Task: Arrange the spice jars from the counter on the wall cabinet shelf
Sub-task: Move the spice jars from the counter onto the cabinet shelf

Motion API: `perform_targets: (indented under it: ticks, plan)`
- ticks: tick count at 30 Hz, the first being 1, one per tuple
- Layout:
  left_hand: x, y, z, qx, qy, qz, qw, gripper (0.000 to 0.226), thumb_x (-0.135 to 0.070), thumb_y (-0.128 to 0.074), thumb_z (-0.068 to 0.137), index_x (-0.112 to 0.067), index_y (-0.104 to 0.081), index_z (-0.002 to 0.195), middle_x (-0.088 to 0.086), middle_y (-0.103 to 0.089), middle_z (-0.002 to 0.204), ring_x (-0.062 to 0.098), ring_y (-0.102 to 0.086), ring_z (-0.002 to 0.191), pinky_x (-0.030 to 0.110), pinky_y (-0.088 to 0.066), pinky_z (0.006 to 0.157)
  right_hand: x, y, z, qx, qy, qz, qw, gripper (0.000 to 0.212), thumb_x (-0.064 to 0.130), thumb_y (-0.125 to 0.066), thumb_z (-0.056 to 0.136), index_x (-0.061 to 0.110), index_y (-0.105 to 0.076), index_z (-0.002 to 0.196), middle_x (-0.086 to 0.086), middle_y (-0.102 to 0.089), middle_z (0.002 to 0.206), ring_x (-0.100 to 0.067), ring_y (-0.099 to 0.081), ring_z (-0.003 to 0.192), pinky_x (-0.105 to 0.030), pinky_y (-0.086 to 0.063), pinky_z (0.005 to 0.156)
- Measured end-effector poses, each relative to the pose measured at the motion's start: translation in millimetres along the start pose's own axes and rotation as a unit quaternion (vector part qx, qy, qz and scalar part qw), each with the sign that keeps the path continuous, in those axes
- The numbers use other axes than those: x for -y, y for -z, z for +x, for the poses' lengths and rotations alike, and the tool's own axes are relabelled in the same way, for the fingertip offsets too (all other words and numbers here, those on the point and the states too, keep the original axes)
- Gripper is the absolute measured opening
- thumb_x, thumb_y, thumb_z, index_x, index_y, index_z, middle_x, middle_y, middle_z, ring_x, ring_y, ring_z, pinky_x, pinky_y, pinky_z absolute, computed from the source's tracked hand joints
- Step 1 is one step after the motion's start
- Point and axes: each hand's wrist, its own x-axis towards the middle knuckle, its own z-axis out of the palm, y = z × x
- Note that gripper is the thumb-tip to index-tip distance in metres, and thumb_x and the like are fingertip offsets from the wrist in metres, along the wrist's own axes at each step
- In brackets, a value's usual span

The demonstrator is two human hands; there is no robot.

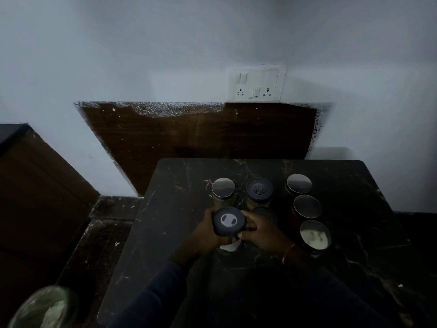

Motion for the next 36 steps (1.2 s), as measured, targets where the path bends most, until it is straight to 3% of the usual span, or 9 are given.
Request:
perform_targets:
  ticks: [4, 7, 11, 16, 21, 25, 28, 33, 36]
  plan:
    - [23, -16, -2, -0.020, -0.021, 0.039, 0.999, 0.093, -0.032, -0.091, 0.053, -0.025, -0.036, 0.128, -0.011, -0.056, 0.120, 0.006, -0.058, 0.109, 0.017, -0.049, 0.087, -3, -10, 6, -0.041, 0.002, -0.086, 0.995, 0.063, -0.010, -0.059, 0.082, 0.002, -0.041, 0.142, -0.014, -0.054, 0.136, -0.025, -0.052, 0.127, -0.019, -0.042, 0.093]
    - [24, -20, 1, -0.029, -0.046, 0.034, 0.998, 0.089, -0.026, -0.090, 0.057, -0.022, -0.038, 0.129, -0.012, -0.055, 0.116, -0.001, -0.056, 0.103, 0.002, -0.044, 0.079, -3, -14, 11, -0.031, 0.006, -0.139, 0.990, 0.063, -0.001, -0.061, 0.082, 0.003, -0.043, 0.142, -0.014, -0.054, 0.137, -0.029, -0.051, 0.129, -0.033, -0.044, 0.104]
    - [32, -20, 9, -0.023, -0.042, 0.055, 0.997, 0.085, -0.023, -0.088, 0.061, -0.027, -0.035, 0.127, -0.010, -0.053, 0.118, 0.000, -0.056, 0.104, -0.001, -0.041, 0.076, -6, -16, 14, -0.018, -0.004, -0.189, 0.982, 0.060, 0.004, -0.064, 0.083, 0.003, -0.046, 0.140, -0.017, -0.054, 0.138, -0.029, -0.053, 0.126, -0.041, -0.045, 0.105]
    - [41, -19, 16, -0.025, -0.058, 0.078, 0.995, 0.087, -0.031, -0.088, 0.059, -0.030, -0.033, 0.127, -0.010, -0.051, 0.124, 0.005, -0.052, 0.114, 0.015, -0.045, 0.095, -3, -14, 13, -0.043, 0.007, -0.196, 0.980, 0.048, 0.009, -0.066, 0.087, 0.003, -0.054, 0.133, -0.016, -0.061, 0.129, -0.027, -0.059, 0.119, -0.035, -0.049, 0.099]
    - [30, -18, 21, -0.093, -0.124, 0.148, 0.977, 0.081, -0.045, -0.074, 0.065, -0.023, -0.041, 0.136, -0.003, -0.050, 0.131, 0.011, -0.047, 0.121, 0.031, -0.042, 0.102, 4, 7, 5, -0.192, 0.027, -0.155, 0.969, 0.027, 0.015, -0.065, 0.089, 0.008, -0.067, 0.115, -0.005, -0.068, 0.113, -0.016, -0.063, 0.106, -0.024, -0.048, 0.088]
    - [8, -16, 30, -0.127, -0.164, 0.166, 0.964, 0.067, -0.030, -0.069, 0.074, -0.016, -0.044, 0.134, 0.003, -0.049, 0.134, 0.015, -0.044, 0.124, 0.034, -0.040, 0.105, 0, 32, -5, -0.258, 0.044, -0.117, 0.958, 0.014, 0.015, -0.065, 0.089, 0.009, -0.071, 0.100, -0.007, -0.072, 0.100, -0.017, -0.065, 0.094, -0.035, -0.054, 0.089]
    - [-7, -3, 53, -0.164, -0.129, 0.219, 0.953, 0.074, -0.029, -0.070, 0.077, -0.016, -0.035, 0.141, 0.010, -0.038, 0.145, 0.027, -0.035, 0.135, 0.041, -0.035, 0.111, -1, 38, -6, -0.263, 0.042, -0.122, 0.956, 0.011, 0.017, -0.066, 0.088, 0.011, -0.072, 0.095, -0.005, -0.073, 0.095, -0.019, -0.067, 0.092, -0.039, -0.055, 0.087]
    - [-25, 13, 89, -0.092, -0.062, 0.337, 0.935, 0.094, -0.052, -0.069, 0.075, -0.024, -0.019, 0.149, 0.016, -0.009, 0.157, 0.036, -0.009, 0.145, 0.057, -0.029, 0.109, 8, 25, -5, -0.228, 0.035, -0.154, 0.961, 0.016, 0.018, -0.065, 0.089, 0.008, -0.072, 0.099, -0.008, -0.072, 0.099, -0.019, -0.066, 0.093, -0.021, -0.046, 0.078]
    - [-21, 16, 112, -0.040, -0.049, 0.359, 0.931, 0.091, -0.047, -0.066, 0.078, -0.023, -0.017, 0.150, 0.019, -0.009, 0.157, 0.041, -0.011, 0.144, 0.059, -0.030, 0.109, 11, 19, -6, -0.218, 0.033, -0.160, 0.962, 0.017, 0.020, -0.065, 0.088, 0.009, -0.071, 0.100, -0.007, -0.072, 0.100, -0.018, -0.066, 0.095, -0.020, -0.045, 0.078]
